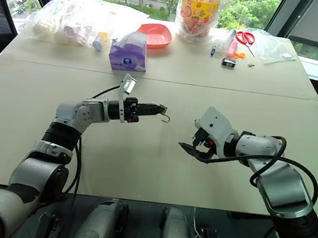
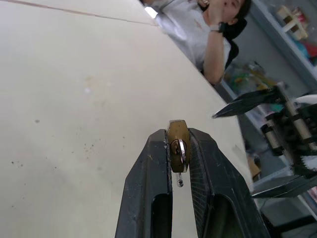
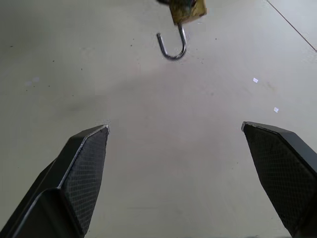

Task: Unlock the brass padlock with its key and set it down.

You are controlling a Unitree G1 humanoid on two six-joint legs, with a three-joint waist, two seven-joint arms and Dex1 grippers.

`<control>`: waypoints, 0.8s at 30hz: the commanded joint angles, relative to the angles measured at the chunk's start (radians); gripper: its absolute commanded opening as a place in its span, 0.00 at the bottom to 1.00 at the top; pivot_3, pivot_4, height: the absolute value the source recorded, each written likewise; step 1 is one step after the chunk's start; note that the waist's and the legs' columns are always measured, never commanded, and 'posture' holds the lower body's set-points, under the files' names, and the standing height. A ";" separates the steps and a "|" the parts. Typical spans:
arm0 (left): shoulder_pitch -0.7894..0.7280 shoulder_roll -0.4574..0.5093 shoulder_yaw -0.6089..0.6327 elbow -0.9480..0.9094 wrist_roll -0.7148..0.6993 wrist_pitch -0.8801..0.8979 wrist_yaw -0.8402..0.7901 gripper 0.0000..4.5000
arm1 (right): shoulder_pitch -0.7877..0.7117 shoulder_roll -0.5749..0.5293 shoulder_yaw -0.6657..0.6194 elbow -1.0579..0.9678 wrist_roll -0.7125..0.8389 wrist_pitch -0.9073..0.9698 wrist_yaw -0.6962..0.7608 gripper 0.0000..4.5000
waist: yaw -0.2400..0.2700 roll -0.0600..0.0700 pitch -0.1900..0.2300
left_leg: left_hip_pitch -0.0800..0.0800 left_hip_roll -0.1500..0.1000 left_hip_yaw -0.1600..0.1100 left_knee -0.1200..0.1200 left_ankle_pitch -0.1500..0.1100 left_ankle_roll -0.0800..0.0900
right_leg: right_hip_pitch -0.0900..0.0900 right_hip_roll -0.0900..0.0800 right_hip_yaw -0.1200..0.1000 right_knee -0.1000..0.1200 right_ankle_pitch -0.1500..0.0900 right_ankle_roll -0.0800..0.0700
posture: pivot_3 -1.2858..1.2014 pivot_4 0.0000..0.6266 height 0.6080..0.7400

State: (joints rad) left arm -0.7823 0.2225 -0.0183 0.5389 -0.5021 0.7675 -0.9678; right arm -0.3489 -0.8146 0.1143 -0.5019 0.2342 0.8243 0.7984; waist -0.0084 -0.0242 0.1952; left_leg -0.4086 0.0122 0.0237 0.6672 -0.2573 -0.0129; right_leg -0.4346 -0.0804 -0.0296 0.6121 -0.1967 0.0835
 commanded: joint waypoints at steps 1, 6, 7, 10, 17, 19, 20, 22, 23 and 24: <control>-0.030 -0.019 -0.006 0.056 0.032 -0.026 0.012 0.00 | -0.026 -0.031 0.009 0.003 -0.048 -0.032 -0.019 1.00 | 0.001 0.000 0.000 | 0.000 0.000 0.000 0.000 0.000 0.000 | 0.000 0.000 0.000 0.000 0.000 0.000 | 0.52 0.24 1.00; -0.053 -0.038 0.019 0.139 0.052 -0.059 0.017 0.00 | -0.021 -0.039 0.014 0.010 -0.071 -0.049 -0.024 1.00 | 0.002 0.000 0.000 | -0.001 0.000 0.000 0.000 0.000 0.000 | 0.000 0.000 0.000 -0.001 0.000 0.000 | 0.52 0.24 1.00; -0.058 -0.038 0.025 0.149 0.051 -0.057 0.015 0.11 | -0.020 -0.038 0.013 0.010 -0.073 -0.050 -0.025 1.00 | 0.002 0.000 0.000 | -0.001 0.000 0.000 0.000 0.000 0.000 | 0.000 0.000 0.000 -0.001 0.000 0.000 | 0.52 0.24 1.00; -0.063 -0.026 0.025 0.146 0.045 -0.036 -0.017 0.39 | -0.017 -0.037 0.013 0.009 -0.078 -0.054 -0.029 1.00 | 0.002 0.000 0.000 | -0.001 0.000 0.000 0.000 0.000 0.000 | 0.000 0.000 0.000 -0.001 0.000 0.000 | 0.52 0.24 1.00; -0.048 0.009 0.067 0.084 0.036 0.019 0.044 0.74 | 0.007 -0.039 0.012 -0.002 -0.086 -0.059 -0.035 1.00 | -0.001 0.000 0.000 | -0.001 0.000 -0.001 0.000 0.000 0.000 | 0.000 0.000 0.000 -0.001 0.000 0.000 | 0.52 0.24 1.00; -0.021 0.038 0.104 0.016 0.020 0.034 0.071 0.74 | 0.025 -0.042 0.004 -0.009 -0.091 -0.062 -0.042 1.00 | -0.003 0.000 0.000 | 0.000 0.000 0.000 0.000 0.000 0.000 | 0.000 0.000 0.000 0.000 0.000 0.000 | 0.52 0.24 1.00; 0.006 0.061 0.106 -0.040 0.032 0.014 0.085 0.74 | 0.037 -0.043 0.000 -0.011 -0.097 -0.066 -0.048 1.00 | -0.003 0.000 0.000 | 0.000 0.001 0.000 0.000 0.000 0.000 | 0.000 0.000 0.000 0.000 0.000 0.000 | 0.52 0.24 1.00; 0.074 0.112 0.094 -0.171 0.058 -0.010 0.102 0.74 | 0.057 -0.033 -0.011 -0.008 -0.107 -0.080 -0.067 1.00 | -0.005 0.000 0.000 | 0.000 0.001 0.000 -0.001 0.000 0.000 | 0.000 0.000 0.000 0.000 0.000 0.000 | 0.52 0.24 1.00; 0.111 0.131 0.097 -0.243 0.057 -0.012 0.112 0.74 | 0.068 -0.016 -0.025 -0.009 -0.102 -0.084 -0.082 1.00 | -0.004 0.000 0.000 | 0.000 0.002 0.000 -0.001 0.000 0.000 | 0.000 0.000 0.000 0.000 0.000 0.000 | 0.52 0.24 1.00; 0.143 0.145 0.110 -0.308 0.044 0.004 0.130 0.74 | 0.077 0.008 -0.043 -0.009 -0.090 -0.084 -0.099 1.00 | -0.003 0.000 0.000 | 0.000 0.002 0.000 -0.001 0.000 0.000 | 0.000 0.000 0.000 0.000 0.000 0.000 | 0.52 0.24 1.00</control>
State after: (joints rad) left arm -0.6586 0.3592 0.0681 0.3518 -0.4445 0.7740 -0.8567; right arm -0.2735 -0.8292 0.1247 -0.4793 0.1359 0.7590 0.7280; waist -0.0115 -0.0241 0.1952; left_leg -0.4084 0.0141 0.0233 0.6658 -0.2576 -0.0127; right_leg -0.4351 -0.0802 -0.0295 0.6121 -0.1964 0.0838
